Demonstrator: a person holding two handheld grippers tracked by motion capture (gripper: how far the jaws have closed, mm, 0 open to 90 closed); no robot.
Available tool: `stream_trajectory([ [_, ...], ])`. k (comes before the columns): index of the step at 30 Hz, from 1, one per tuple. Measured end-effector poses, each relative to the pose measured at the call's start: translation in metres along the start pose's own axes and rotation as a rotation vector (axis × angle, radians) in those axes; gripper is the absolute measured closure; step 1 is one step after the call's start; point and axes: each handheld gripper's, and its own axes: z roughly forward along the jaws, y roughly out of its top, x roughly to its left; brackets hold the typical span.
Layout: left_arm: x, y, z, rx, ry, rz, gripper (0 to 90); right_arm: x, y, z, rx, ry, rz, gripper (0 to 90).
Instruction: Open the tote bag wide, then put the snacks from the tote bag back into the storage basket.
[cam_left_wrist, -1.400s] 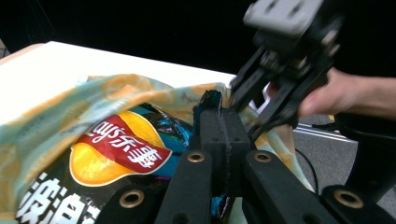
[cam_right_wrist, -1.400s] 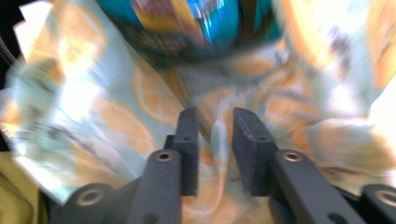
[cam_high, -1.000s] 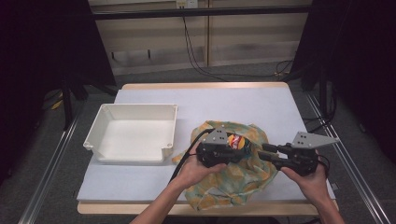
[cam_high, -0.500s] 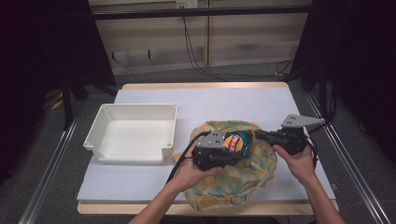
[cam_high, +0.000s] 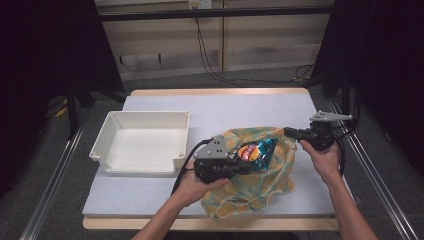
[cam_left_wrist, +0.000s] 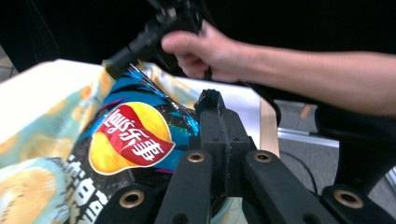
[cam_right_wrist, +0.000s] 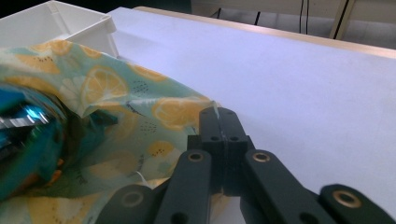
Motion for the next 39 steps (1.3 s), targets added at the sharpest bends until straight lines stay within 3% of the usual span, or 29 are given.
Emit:
stream_trajectory([
  [9,0.008,0.017,0.002,-0.037,0.010,-0.004,90.0,0.018,-0.003,0.002,-0.016,0.070,-0.035,90.0],
  [16,0.022,0.032,0.003,-0.080,0.013,-0.036,90.0,0.022,-0.002,0.006,-0.010,0.074,-0.046,86.6],
  [21,0.031,0.042,-0.002,-0.107,0.038,-0.055,90.0,0.024,0.000,0.009,-0.006,0.065,-0.049,75.7],
  [23,0.034,0.044,-0.002,-0.091,0.040,-0.053,90.0,0.026,0.001,0.009,-0.007,0.064,-0.055,72.5],
  [30,0.043,0.052,0.000,-0.108,0.045,-0.081,90.0,0.030,0.000,0.001,-0.014,0.074,-0.053,59.9],
  [39,0.049,0.074,-0.001,-0.119,0.057,-0.070,90.0,0.039,0.000,-0.011,-0.042,0.079,-0.066,43.3],
])
